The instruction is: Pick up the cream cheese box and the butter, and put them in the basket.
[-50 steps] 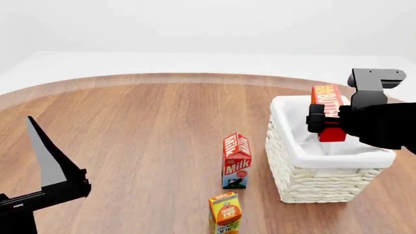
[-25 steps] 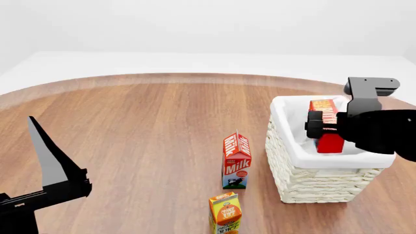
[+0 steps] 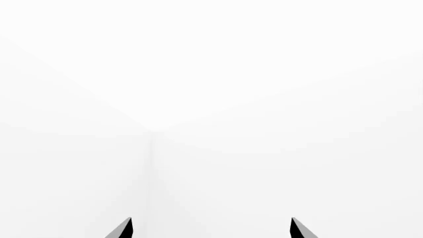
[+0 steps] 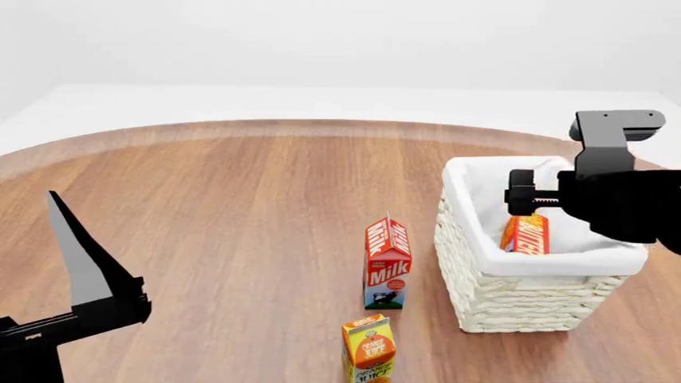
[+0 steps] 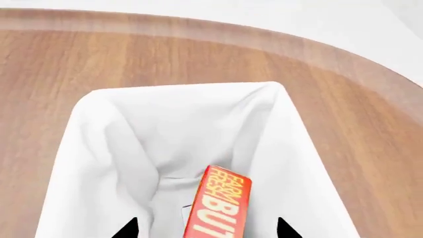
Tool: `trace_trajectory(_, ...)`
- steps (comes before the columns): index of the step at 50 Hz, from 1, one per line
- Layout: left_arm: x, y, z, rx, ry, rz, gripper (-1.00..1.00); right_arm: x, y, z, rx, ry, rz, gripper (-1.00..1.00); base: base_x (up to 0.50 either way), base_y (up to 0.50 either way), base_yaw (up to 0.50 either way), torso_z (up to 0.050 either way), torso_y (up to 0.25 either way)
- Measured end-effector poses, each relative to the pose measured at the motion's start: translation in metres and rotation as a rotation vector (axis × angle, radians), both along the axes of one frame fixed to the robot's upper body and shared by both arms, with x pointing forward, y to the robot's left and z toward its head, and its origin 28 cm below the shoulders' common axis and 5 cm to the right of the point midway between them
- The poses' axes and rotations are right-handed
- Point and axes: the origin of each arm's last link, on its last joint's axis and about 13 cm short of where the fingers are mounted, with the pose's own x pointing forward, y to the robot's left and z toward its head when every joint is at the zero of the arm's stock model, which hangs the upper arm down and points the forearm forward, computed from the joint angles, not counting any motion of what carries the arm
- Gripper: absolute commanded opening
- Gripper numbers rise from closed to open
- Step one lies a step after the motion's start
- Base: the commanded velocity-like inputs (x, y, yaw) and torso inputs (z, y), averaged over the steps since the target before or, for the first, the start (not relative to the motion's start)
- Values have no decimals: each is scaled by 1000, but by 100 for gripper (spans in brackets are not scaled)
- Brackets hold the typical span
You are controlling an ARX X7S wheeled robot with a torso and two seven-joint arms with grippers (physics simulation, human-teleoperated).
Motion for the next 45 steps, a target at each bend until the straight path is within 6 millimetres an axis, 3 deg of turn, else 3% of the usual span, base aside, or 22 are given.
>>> trace_trajectory(8, 0, 0, 0, 1, 0, -1, 100, -23, 2, 17, -37, -50, 39, 100, 0, 0, 0, 0, 0)
trace_trajectory(25, -1, -1, 1, 3, 0, -6, 100, -109, 14, 47, -125, -217, 161, 100, 0, 0, 0, 0, 0)
trace_trajectory(36, -1, -1, 1, 6, -1, -3, 100, -159, 26, 51, -142, -364, 210, 100, 0, 0, 0, 0, 0)
trace_trajectory(45, -2, 0, 4, 11, -8, 7, 100, -184, 38, 41, -133, -461, 215, 100, 0, 0, 0, 0, 0)
